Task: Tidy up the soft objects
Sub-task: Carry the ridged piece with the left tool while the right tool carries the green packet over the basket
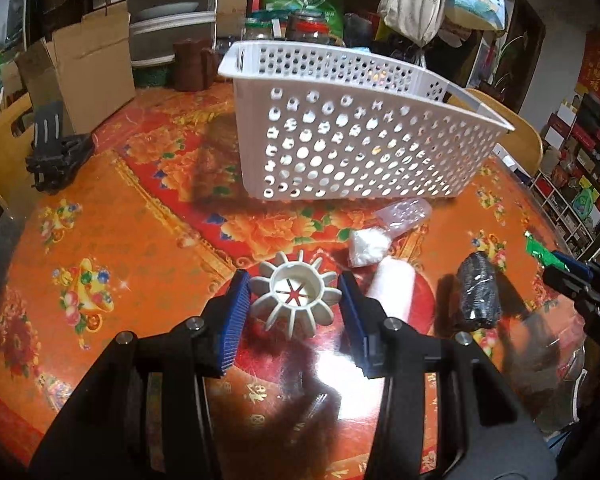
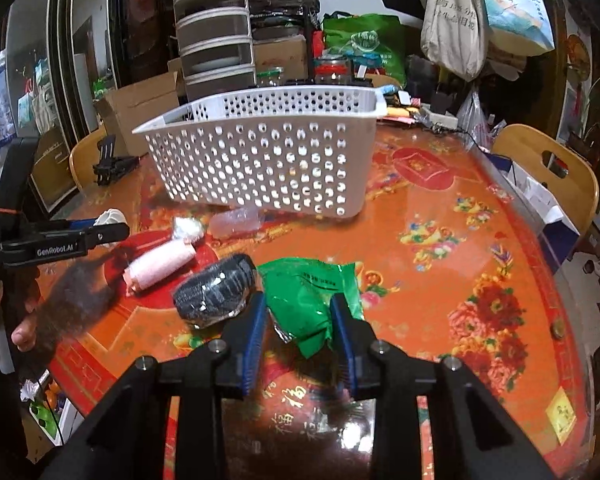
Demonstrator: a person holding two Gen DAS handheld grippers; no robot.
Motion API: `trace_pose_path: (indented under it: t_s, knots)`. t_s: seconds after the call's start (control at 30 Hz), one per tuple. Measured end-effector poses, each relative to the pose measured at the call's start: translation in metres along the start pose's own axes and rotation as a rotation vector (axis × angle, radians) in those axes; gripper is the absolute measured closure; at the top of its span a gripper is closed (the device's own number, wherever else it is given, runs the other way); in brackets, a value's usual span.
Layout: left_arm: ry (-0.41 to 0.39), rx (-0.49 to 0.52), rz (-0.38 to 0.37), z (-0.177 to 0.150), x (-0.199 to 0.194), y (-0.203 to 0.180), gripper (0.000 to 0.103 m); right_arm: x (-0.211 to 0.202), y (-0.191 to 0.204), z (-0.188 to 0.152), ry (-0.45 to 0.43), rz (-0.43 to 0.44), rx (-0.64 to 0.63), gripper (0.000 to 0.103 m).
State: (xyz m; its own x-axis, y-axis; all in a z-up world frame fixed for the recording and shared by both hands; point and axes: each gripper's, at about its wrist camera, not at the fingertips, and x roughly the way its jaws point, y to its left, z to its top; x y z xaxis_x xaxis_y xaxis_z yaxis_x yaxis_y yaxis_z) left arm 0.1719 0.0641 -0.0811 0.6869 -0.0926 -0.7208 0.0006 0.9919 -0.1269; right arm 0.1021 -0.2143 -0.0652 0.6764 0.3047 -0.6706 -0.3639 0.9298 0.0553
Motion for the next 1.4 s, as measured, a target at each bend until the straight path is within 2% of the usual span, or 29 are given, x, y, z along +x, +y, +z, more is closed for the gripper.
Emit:
trace_pose_path:
  t_s: [0.33,0.67,0.83,0.97,1.17,1.4]
  knots:
    - [-0.049,0.013,-0.006,0.016,-0.029,-0.006,0.061,-0.023,0.003,0.032,-0.062,-0.003,-0.038,0.072]
    - [-0.082,0.016,-0.027,0.048,-0.051,-0.006,0.061,-0.035,0.007,0.071,-0.111,-0.020,-0.084,0.072]
    - [-0.104,0.030,-0.039,0.083,-0.062,-0.009,0.061,-0.037,0.007,0.104,-0.131,-0.017,-0.100,0.072]
    - [-0.115,0.043,-0.059,0.125,-0.066,-0.016,0.061,-0.033,0.006,0.138,-0.143,-0.026,-0.109,0.072]
    - [-0.082,0.048,-0.072,0.179,-0.048,-0.028,0.061,-0.008,0.010,0.180,-0.101,-0.019,-0.121,0.072]
    - [0.030,0.037,-0.044,0.221,0.012,-0.037,0.061,0.065,0.014,0.208,0.038,-0.023,-0.125,0.072]
